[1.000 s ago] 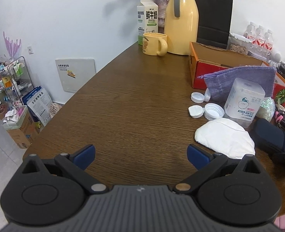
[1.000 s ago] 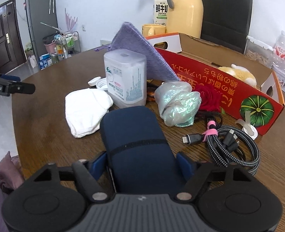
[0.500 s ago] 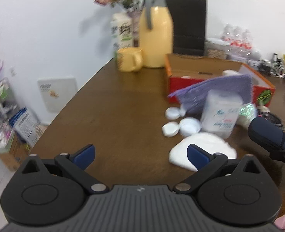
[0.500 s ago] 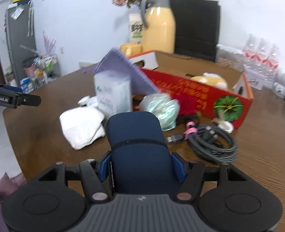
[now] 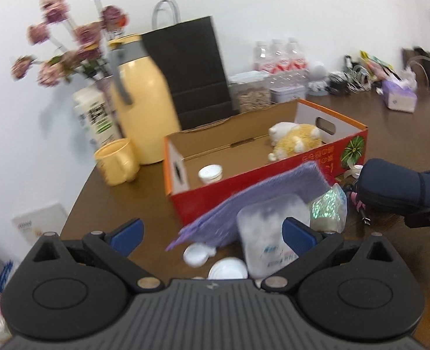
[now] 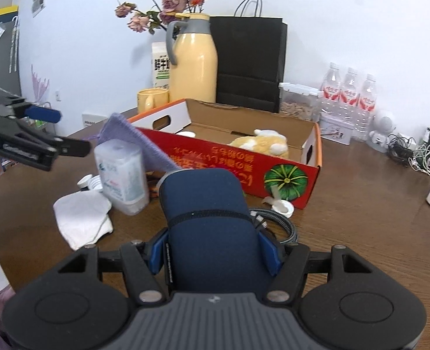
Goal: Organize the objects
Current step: 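Grasp the navy zip pouch with the right tool while the left tool grasps the purple cloth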
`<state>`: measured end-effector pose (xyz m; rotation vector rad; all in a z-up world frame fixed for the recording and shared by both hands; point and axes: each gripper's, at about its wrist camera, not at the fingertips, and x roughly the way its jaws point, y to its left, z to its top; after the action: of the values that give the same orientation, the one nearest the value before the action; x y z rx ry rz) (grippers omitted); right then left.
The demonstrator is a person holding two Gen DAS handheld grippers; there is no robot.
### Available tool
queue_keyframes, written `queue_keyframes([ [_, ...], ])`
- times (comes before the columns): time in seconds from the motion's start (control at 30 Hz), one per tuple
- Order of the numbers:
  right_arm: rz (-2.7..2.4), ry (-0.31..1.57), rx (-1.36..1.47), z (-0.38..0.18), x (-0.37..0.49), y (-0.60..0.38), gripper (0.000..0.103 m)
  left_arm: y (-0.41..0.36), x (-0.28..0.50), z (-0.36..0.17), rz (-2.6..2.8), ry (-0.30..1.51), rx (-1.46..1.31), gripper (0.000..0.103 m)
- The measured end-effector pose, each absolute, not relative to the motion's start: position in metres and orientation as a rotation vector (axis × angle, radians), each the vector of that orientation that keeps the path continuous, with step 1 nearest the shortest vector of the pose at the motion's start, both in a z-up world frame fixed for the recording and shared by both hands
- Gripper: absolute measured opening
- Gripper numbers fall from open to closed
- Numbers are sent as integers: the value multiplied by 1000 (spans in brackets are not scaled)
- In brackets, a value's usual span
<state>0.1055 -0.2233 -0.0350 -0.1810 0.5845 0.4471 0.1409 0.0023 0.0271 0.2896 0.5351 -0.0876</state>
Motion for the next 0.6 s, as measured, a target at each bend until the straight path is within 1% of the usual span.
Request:
queue_keyframes([
  [0.3, 428, 590, -160, -36, 116, -227, 63, -9, 177, 21, -187, 536, 308, 103],
  [0.33, 427, 591, -160, -37, 117, -228, 63, -9, 178, 21, -206, 535, 306, 101],
  [0.37, 427, 592, -159, -37, 117, -228, 63, -9, 179, 21, -226, 535, 304, 97],
  [0.4, 428, 594, -159, -37, 118, -228, 63, -8, 180, 22, -261, 540, 295, 79],
  [0.43, 429, 595, -159, -37, 119, -228, 63, -7, 182, 23, -297, 550, 283, 50],
  [0.47, 431, 596, -158, -37, 120, -228, 63, -5, 182, 24, -334, 564, 260, 35],
  [0.5, 432, 596, -157, -38, 121, -228, 63, -4, 181, 24, -358, 581, 239, 13],
  [0.57, 434, 596, -154, -38, 121, -228, 63, -7, 175, 25, -357, 572, 243, 5],
  [0.6, 436, 595, -152, -38, 121, -228, 63, -8, 169, 26, -336, 552, 255, 4],
])
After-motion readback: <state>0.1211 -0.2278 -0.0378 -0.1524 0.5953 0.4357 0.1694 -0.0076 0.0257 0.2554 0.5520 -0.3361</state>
